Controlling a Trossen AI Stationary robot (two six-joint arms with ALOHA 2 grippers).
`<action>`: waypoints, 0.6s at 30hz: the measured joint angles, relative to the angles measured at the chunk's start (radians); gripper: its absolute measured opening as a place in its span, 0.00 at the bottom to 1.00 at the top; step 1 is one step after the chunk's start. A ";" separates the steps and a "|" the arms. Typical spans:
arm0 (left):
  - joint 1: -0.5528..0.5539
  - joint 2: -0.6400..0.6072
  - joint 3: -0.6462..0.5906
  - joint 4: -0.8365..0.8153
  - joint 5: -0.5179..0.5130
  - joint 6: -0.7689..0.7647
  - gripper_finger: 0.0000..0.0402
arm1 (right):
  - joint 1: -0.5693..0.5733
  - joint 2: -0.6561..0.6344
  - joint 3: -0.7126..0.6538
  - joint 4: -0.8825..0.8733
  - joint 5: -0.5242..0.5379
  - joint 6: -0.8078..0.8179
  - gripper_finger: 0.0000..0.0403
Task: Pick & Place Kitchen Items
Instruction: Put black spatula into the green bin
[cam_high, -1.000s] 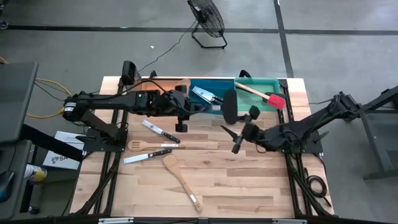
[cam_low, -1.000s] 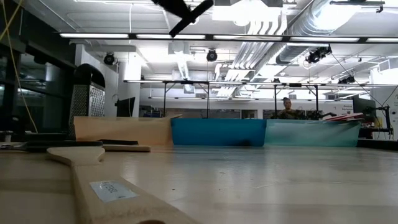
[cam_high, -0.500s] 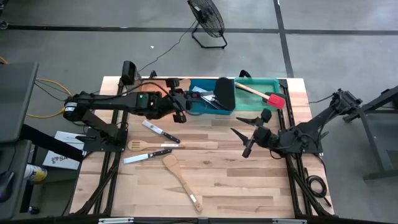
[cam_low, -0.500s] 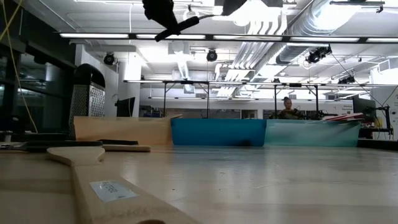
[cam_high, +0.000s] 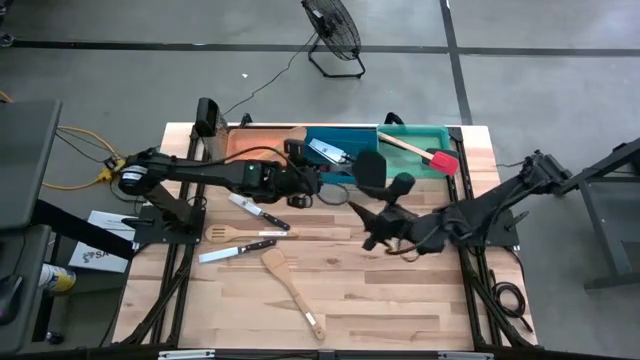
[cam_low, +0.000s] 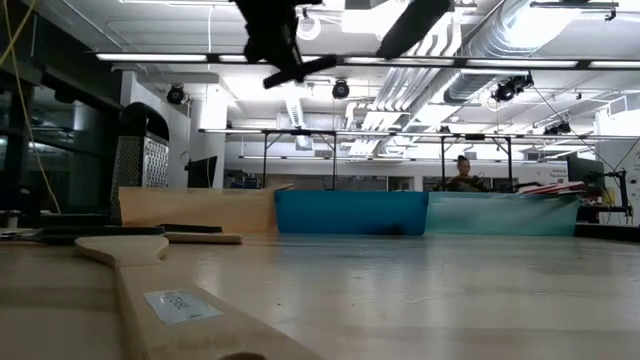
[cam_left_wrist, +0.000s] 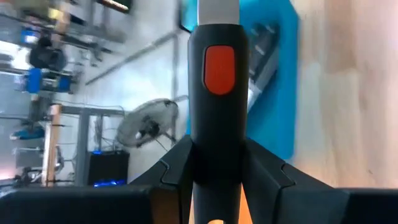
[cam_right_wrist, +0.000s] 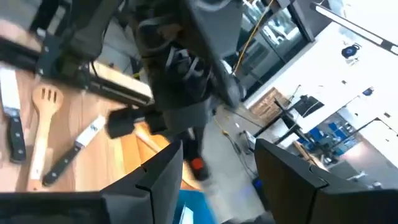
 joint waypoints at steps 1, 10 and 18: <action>0.000 0.008 -0.002 -0.019 0.000 0.003 0.24 | -0.008 0.020 0.027 -0.031 -0.001 0.000 0.48; 0.000 0.034 -0.001 -0.029 0.010 -0.026 0.24 | -0.078 0.196 0.194 -0.336 0.023 0.036 0.48; 0.000 0.033 -0.001 -0.026 0.025 -0.030 0.24 | -0.159 0.242 0.196 -0.497 -0.008 0.209 0.48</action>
